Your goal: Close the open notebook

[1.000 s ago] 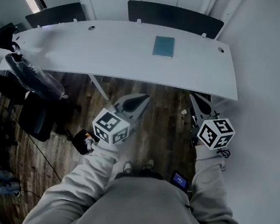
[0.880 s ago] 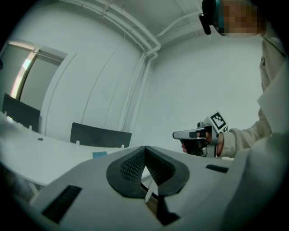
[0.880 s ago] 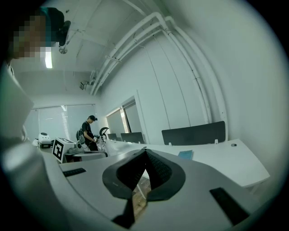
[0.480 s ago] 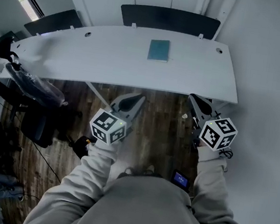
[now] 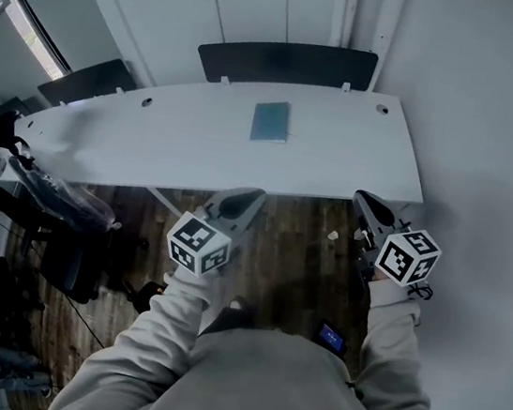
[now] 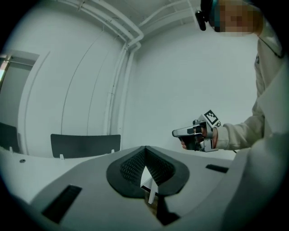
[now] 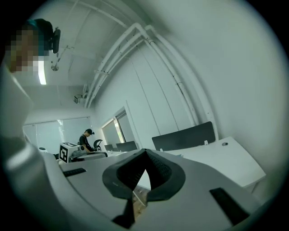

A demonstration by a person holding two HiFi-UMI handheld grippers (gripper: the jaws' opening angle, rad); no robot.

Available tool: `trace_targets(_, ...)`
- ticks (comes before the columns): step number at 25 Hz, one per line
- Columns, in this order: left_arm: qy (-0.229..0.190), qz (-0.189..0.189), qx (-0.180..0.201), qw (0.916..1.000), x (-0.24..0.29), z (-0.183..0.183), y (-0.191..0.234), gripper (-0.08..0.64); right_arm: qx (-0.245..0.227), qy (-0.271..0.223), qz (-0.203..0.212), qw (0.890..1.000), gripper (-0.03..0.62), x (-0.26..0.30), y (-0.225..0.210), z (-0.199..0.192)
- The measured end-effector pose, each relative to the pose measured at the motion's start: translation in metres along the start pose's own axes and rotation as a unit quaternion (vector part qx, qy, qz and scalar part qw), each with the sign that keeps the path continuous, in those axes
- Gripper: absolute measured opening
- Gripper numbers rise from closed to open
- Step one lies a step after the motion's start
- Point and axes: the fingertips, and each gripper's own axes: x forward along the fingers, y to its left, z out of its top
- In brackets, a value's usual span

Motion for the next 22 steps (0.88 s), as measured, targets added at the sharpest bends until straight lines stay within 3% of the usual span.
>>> trace_targets(2,0.0,-0.004,0.014,0.9999,-0.006,0.003,0.011,0.0,0.002,-0.014,0.015,1.0,0.018,0.005,0.003,0.007)
trace_targets(5,-0.013,0.032,0.002,0.9994,-0.024,0.0,0.053,0.0,-0.026,-0.007,0.041,0.999,0.018,0.02,0.009,0.009)
trace_targets(8,-0.045,0.059,-0.012,0.9971,-0.033,0.002,0.092,0.0,-0.048,0.005,0.035,0.998,0.02,0.045,0.003,0.013)
trace_targets(12,-0.069,0.063,-0.012,0.9956,-0.018,-0.009,0.134,0.0,-0.072,-0.019,0.021,0.997,0.018,0.088,-0.014,0.035)
trace_targets(16,-0.045,0.076,-0.041,0.9952,-0.012,-0.034,0.203,0.0,-0.077,-0.023,0.003,0.997,0.018,0.148,-0.041,0.051)
trace_targets(20,0.006,0.094,-0.014,0.9954,0.002,-0.033,0.283,0.0,-0.063,-0.03,-0.014,0.997,0.02,0.216,-0.064,0.057)
trace_targets(22,0.013,0.095,-0.037,0.9947,0.016,-0.035,0.318,0.0,-0.059,-0.024,-0.036,0.997,0.018,0.245,-0.079,0.054)
